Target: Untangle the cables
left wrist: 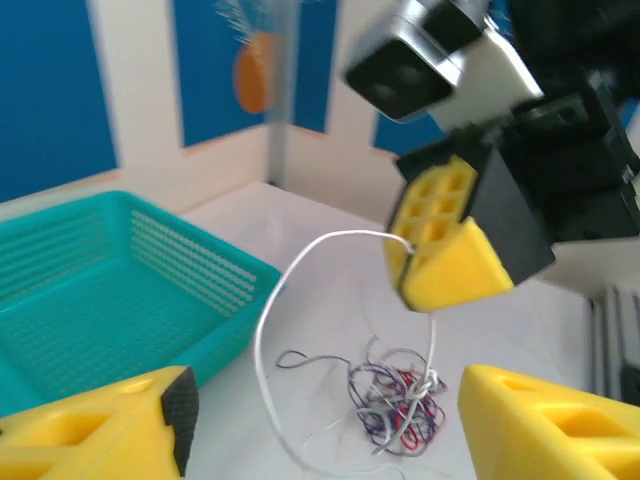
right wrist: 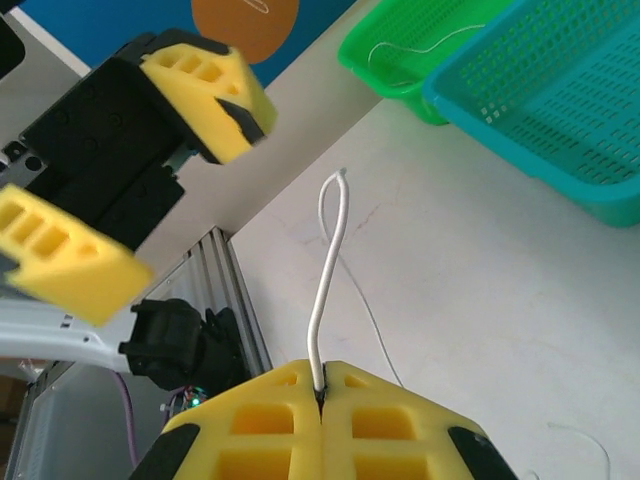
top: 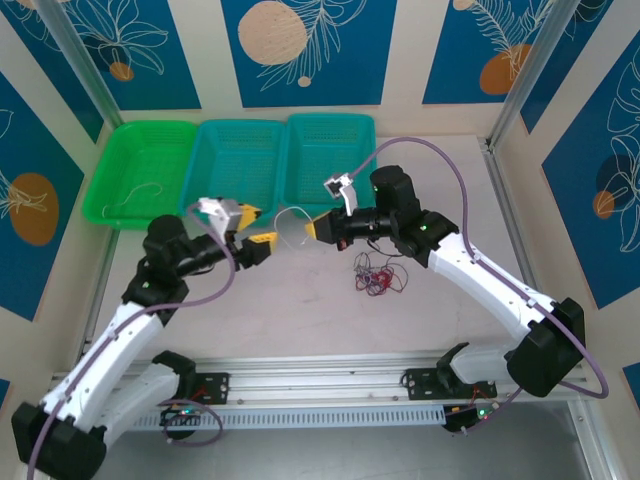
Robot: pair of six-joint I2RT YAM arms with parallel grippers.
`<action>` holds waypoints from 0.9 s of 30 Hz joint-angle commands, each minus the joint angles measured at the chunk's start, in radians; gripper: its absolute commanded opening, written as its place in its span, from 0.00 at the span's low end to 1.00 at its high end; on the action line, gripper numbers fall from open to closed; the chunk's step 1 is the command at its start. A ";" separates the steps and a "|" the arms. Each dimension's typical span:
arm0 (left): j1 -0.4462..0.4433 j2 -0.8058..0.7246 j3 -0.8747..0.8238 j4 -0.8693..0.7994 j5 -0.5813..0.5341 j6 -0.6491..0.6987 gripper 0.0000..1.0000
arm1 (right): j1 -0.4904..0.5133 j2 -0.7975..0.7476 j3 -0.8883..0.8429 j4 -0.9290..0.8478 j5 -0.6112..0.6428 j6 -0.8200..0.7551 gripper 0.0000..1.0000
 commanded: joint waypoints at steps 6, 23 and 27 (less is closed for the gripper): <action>-0.107 0.251 0.109 0.038 -0.110 0.073 0.68 | 0.036 -0.028 0.028 -0.027 -0.062 -0.033 0.00; 0.013 0.218 0.450 -0.255 -0.520 -0.026 0.00 | 0.010 -0.188 -0.212 0.151 0.149 0.100 0.65; 0.126 0.313 0.662 -0.347 -0.634 -0.022 0.00 | -0.025 -0.231 -0.289 0.184 0.183 0.169 0.74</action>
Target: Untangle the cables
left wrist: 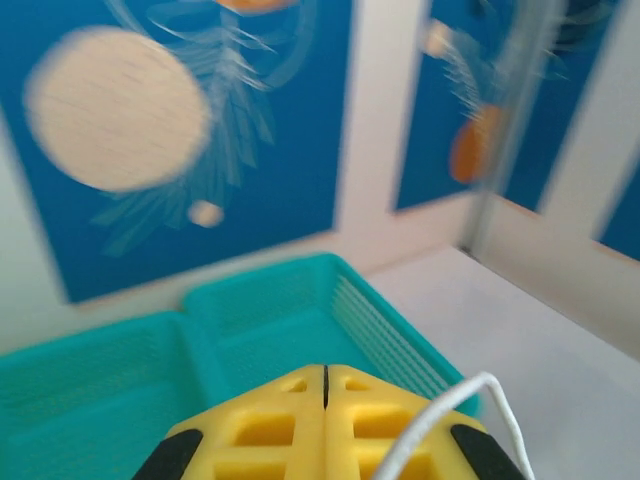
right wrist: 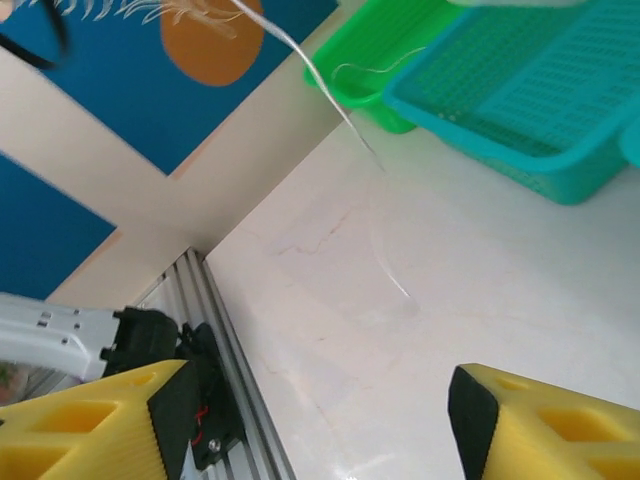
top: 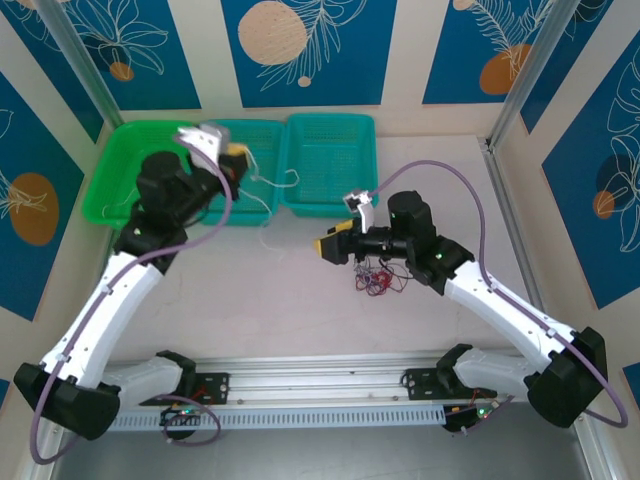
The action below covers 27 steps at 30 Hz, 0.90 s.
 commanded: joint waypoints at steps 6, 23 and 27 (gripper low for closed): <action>0.237 0.260 0.380 -0.142 -0.230 0.000 0.00 | -0.063 -0.061 -0.057 -0.027 0.053 0.101 0.91; 0.575 0.870 0.898 -0.495 -0.276 -0.149 0.00 | -0.118 -0.123 -0.080 -0.135 0.067 0.121 0.99; 0.583 0.968 0.952 -0.644 -0.258 -0.192 0.55 | -0.124 -0.136 -0.091 -0.131 0.076 0.136 0.99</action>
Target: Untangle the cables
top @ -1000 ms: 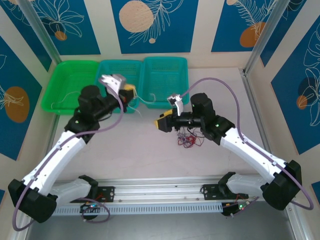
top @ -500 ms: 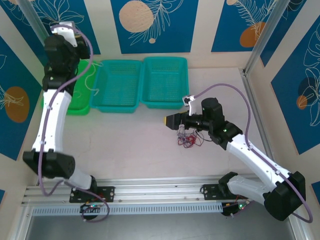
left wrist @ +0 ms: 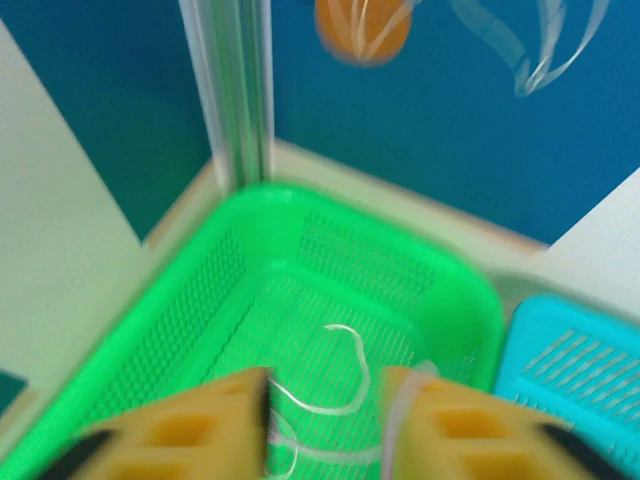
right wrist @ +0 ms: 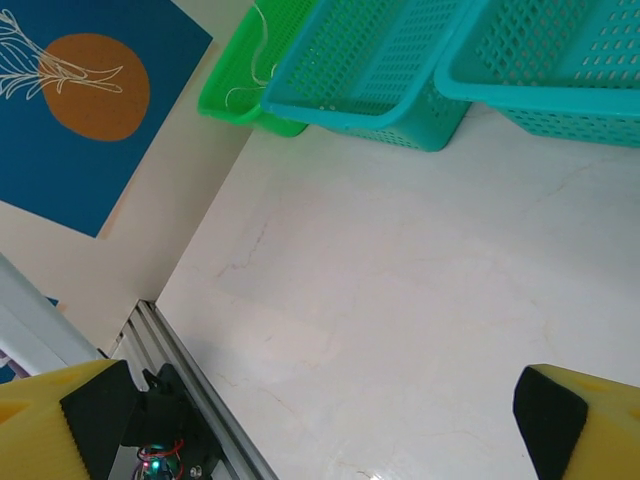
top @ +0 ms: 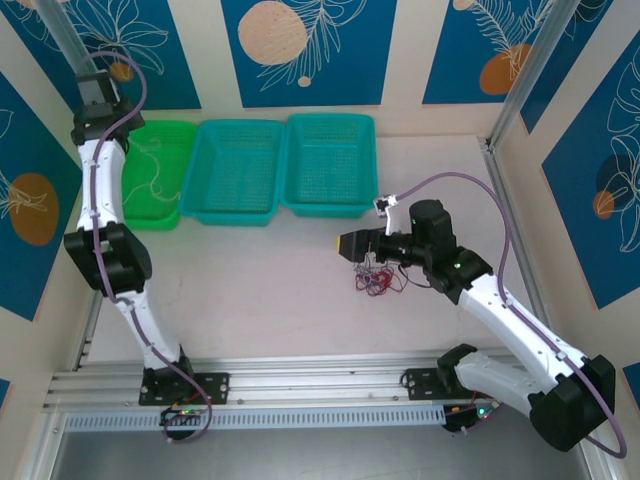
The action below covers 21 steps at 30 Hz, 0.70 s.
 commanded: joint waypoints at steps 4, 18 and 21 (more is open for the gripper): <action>0.005 0.079 0.066 -0.256 0.089 -0.093 0.69 | -0.008 -0.021 -0.010 -0.015 0.006 0.026 0.99; -0.256 -0.564 -0.562 0.198 0.299 -0.221 0.64 | -0.188 0.039 -0.055 -0.215 0.299 0.174 0.98; -0.464 -0.705 -0.745 0.305 0.283 -0.204 0.64 | -0.252 0.107 -0.055 -0.253 0.296 0.169 0.97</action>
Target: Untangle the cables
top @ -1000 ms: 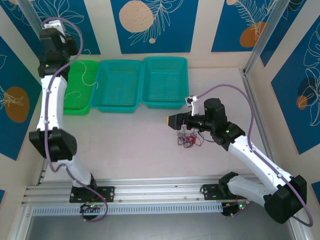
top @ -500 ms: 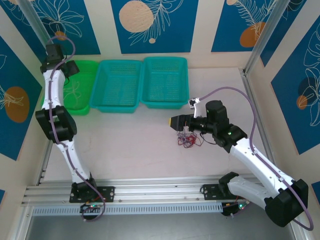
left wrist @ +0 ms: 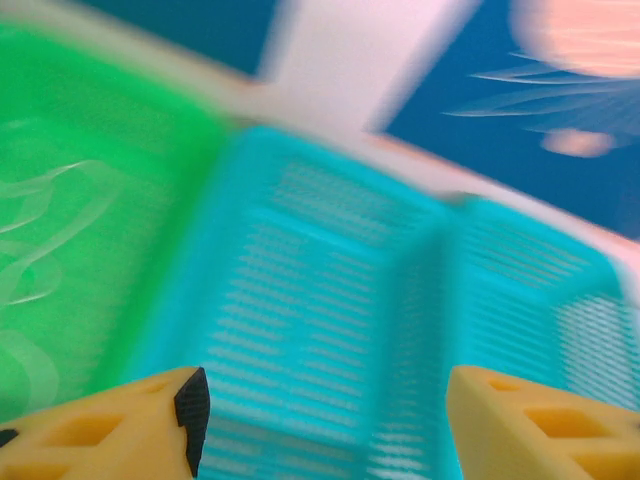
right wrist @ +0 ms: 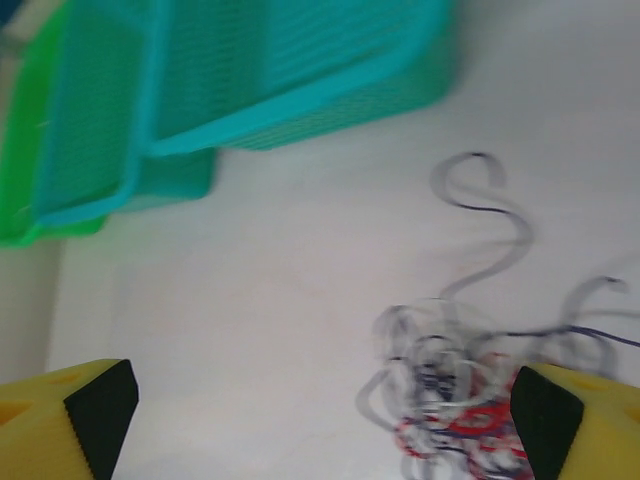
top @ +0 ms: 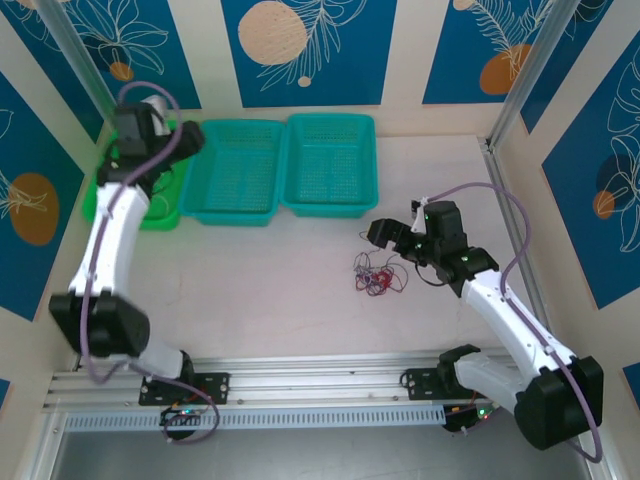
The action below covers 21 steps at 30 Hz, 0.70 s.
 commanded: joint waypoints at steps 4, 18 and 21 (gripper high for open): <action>-0.388 -0.157 -0.326 0.284 -0.009 -0.047 0.62 | -0.075 0.152 -0.016 -0.064 -0.026 0.046 0.95; -0.655 -0.028 -0.553 0.385 -0.010 0.078 0.61 | 0.165 0.524 0.089 0.155 -0.285 -0.110 0.31; -0.628 -0.085 -0.590 0.310 -0.079 0.084 0.64 | 0.310 0.578 0.172 0.149 -0.284 -0.225 0.29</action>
